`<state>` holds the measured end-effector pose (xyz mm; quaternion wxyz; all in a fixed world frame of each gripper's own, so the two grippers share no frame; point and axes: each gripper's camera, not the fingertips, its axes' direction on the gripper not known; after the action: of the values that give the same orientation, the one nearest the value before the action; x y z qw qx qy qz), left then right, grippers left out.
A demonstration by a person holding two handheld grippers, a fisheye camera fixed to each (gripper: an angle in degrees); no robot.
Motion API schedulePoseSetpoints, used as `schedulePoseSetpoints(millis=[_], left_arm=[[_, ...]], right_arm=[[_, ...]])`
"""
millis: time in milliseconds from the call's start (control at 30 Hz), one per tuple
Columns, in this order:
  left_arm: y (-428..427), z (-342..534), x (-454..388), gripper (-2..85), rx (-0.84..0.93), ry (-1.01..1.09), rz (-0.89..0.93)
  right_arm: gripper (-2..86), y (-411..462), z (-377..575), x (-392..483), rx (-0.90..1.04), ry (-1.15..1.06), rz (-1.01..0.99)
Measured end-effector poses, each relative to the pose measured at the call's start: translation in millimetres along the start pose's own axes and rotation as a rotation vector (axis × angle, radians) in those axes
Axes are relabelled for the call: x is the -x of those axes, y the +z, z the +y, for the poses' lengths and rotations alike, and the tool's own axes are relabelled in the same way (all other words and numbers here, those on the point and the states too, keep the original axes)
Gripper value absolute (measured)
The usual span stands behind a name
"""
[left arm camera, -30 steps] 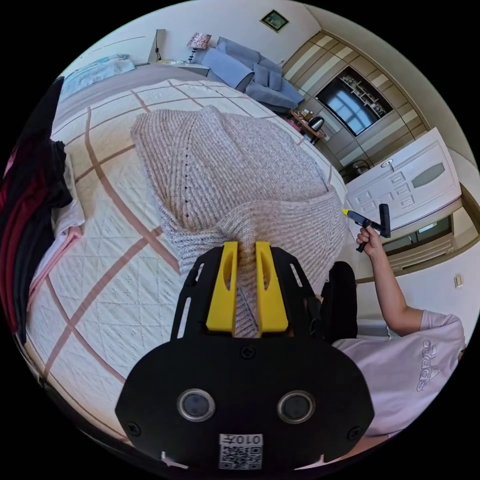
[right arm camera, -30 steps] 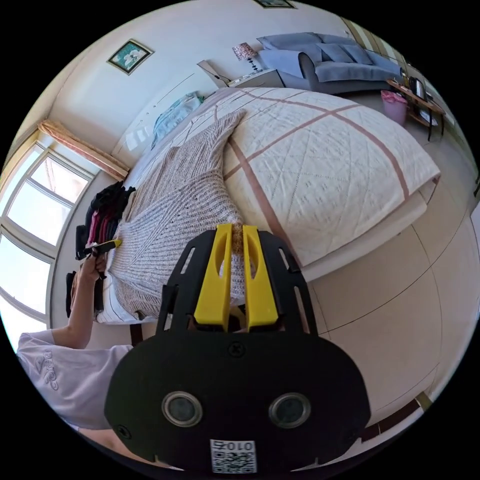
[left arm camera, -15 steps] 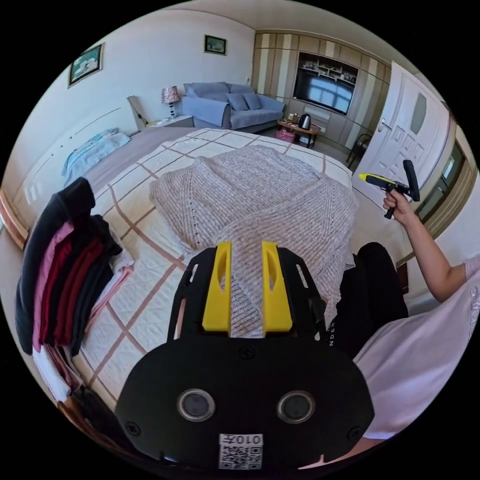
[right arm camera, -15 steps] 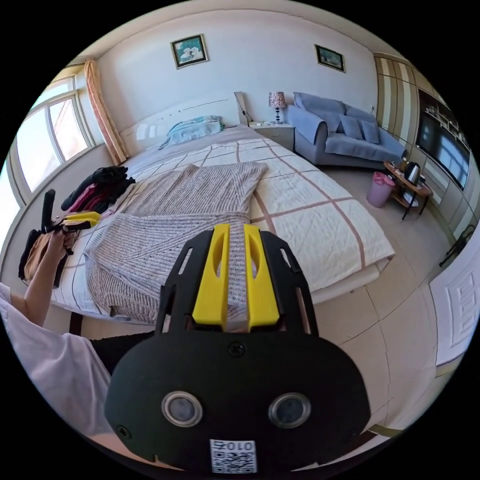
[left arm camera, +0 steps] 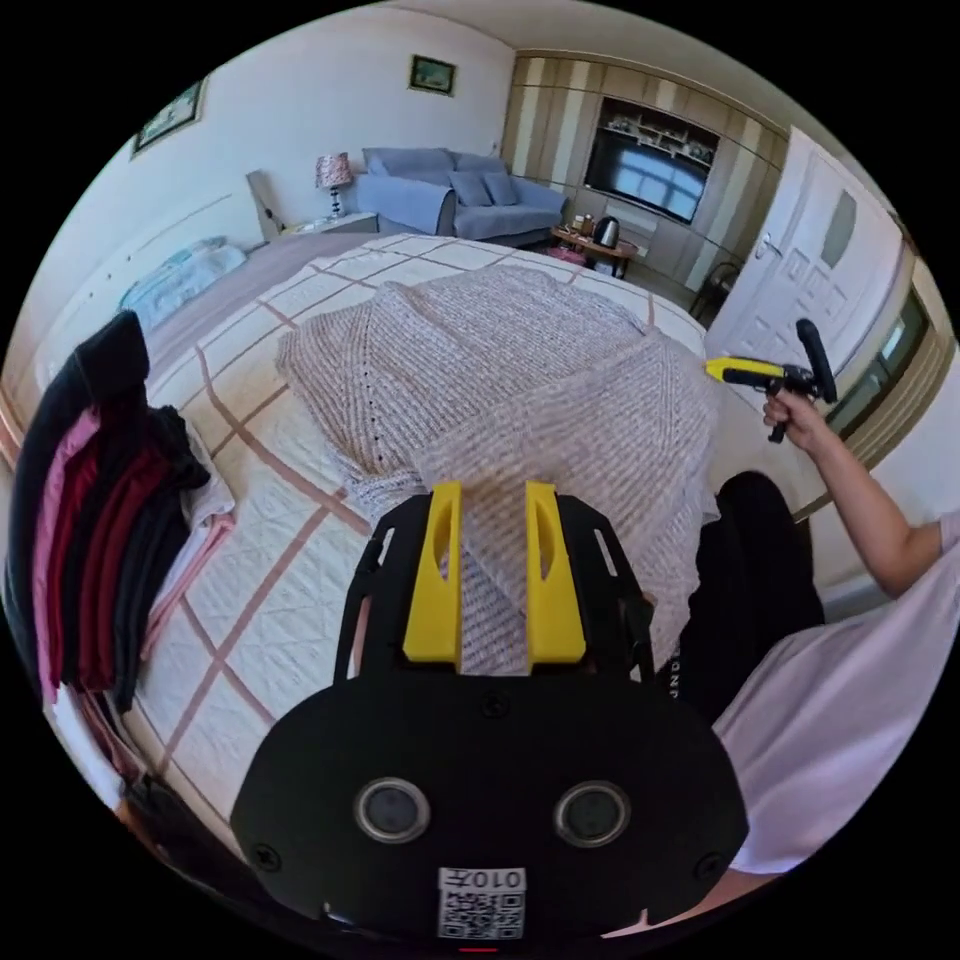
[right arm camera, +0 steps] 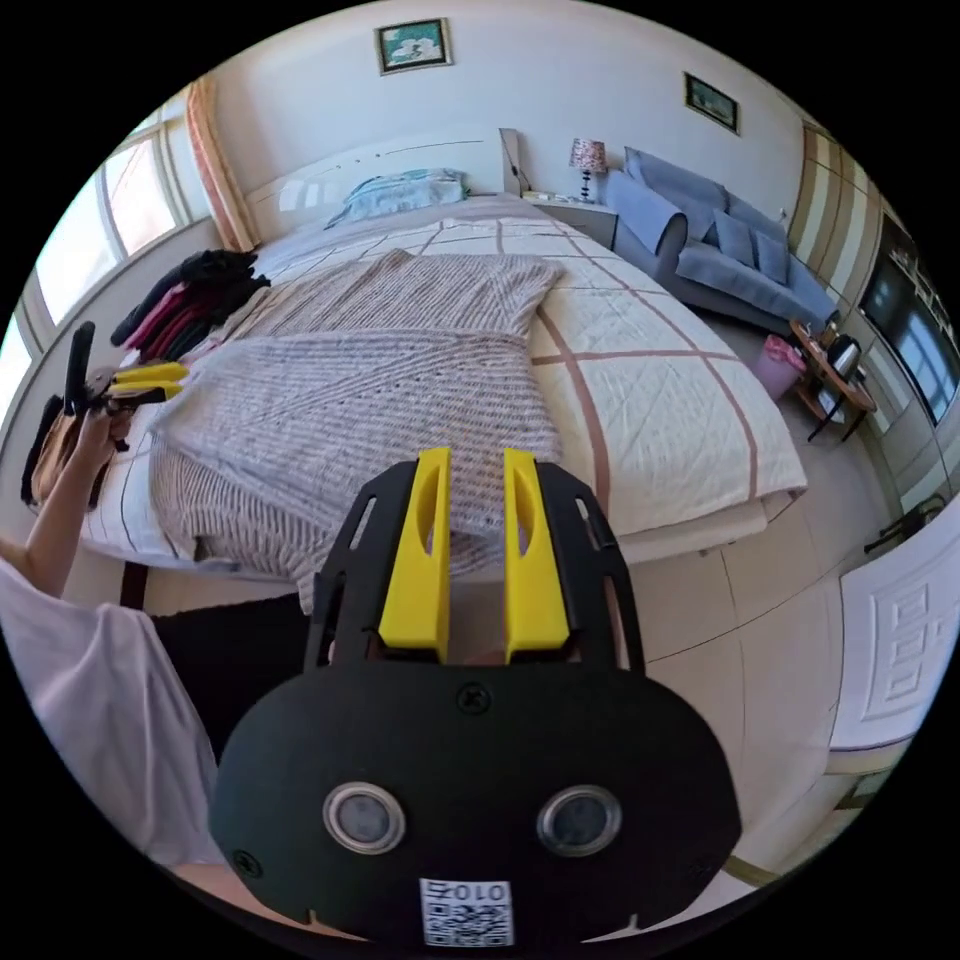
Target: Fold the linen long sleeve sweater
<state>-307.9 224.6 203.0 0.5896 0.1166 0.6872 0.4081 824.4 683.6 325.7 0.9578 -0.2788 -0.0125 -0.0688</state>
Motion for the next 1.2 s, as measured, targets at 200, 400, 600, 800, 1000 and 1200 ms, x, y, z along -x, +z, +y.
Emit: schedulePoseSetpoints(millis=[200,400,600,800,1000,1200], left_arm=[[-18.7,65.5,-134.0,10.5,0.108,0.587,-0.165],[6.3,68.6,-191.0,11.1,0.157,0.758,-0.177],[26.7,48.2,-206.0,11.0,0.181,0.855,-0.231],[18.6,36.9,-199.3,9.3,0.161,0.853,-0.196],[38.2,27.4,-167.3,5.0,0.138,0.78,-0.204],[12.3,-22.0,-88.3,2.8,0.144,0.632,0.07]], right_arm=[[12.2,27.6,53.6,91.2,0.158,-0.285,-0.068],[12.3,60.9,43.7,162.8,0.272,-0.468,0.027],[7.9,80.4,6.7,169.6,0.416,-0.481,-0.047],[4.6,63.9,-12.8,148.9,0.351,-0.384,-0.1],[4.3,31.6,-25.6,144.0,0.317,-0.438,-0.107],[4.3,-23.3,-66.0,118.2,0.256,-0.549,-0.164]])
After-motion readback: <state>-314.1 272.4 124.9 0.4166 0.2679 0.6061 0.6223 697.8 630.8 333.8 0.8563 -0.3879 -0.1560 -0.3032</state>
